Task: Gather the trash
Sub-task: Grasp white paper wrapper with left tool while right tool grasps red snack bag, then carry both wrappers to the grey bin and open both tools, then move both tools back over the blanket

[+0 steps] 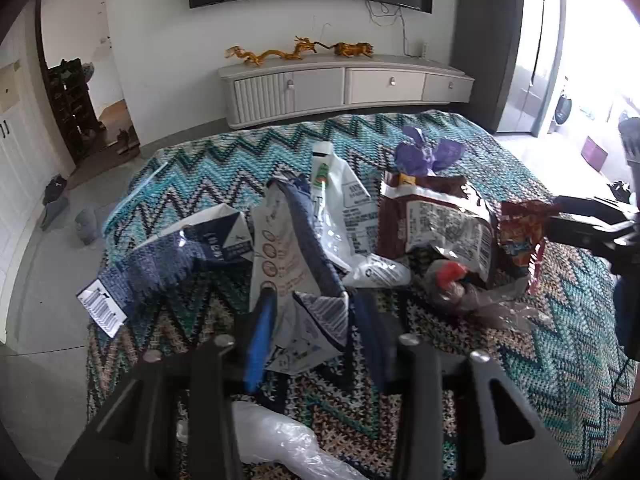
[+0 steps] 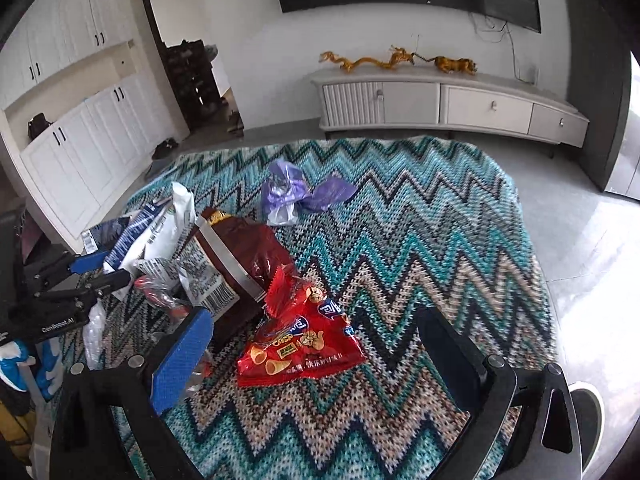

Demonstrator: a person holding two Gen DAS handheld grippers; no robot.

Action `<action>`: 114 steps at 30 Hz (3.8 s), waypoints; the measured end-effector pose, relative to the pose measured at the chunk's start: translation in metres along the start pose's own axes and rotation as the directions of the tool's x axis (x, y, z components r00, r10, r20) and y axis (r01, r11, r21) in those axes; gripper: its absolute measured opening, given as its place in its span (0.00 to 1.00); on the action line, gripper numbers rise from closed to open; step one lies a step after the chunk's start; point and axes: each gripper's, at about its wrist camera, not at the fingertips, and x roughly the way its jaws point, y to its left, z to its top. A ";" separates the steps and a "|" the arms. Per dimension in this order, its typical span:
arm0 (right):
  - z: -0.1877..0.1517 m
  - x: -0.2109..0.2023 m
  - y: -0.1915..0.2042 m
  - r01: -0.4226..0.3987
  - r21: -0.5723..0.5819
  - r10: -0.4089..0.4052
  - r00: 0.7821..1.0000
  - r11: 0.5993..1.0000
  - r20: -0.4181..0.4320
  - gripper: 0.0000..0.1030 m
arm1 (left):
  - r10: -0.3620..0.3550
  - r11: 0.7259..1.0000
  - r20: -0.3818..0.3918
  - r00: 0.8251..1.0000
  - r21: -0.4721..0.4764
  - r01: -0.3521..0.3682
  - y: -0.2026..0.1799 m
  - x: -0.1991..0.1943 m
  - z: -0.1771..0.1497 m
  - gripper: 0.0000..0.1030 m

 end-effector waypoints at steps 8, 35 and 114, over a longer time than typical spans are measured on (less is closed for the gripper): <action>-0.007 0.019 -0.010 -0.045 0.040 0.047 0.997 0.998 -0.057 0.39 | -0.010 1.000 0.032 0.999 -0.011 0.010 -0.005 -0.011 -0.001 0.27; -0.049 -0.142 -0.015 -0.074 0.066 0.063 0.986 0.995 0.156 0.10 | -0.078 0.987 0.250 0.965 -0.117 0.110 -0.022 -0.144 0.012 0.20; -0.030 -0.163 -0.044 0.111 0.213 -0.162 0.956 0.971 0.243 0.72 | -0.081 0.996 0.242 0.967 -0.010 0.086 -0.097 -0.109 0.058 0.58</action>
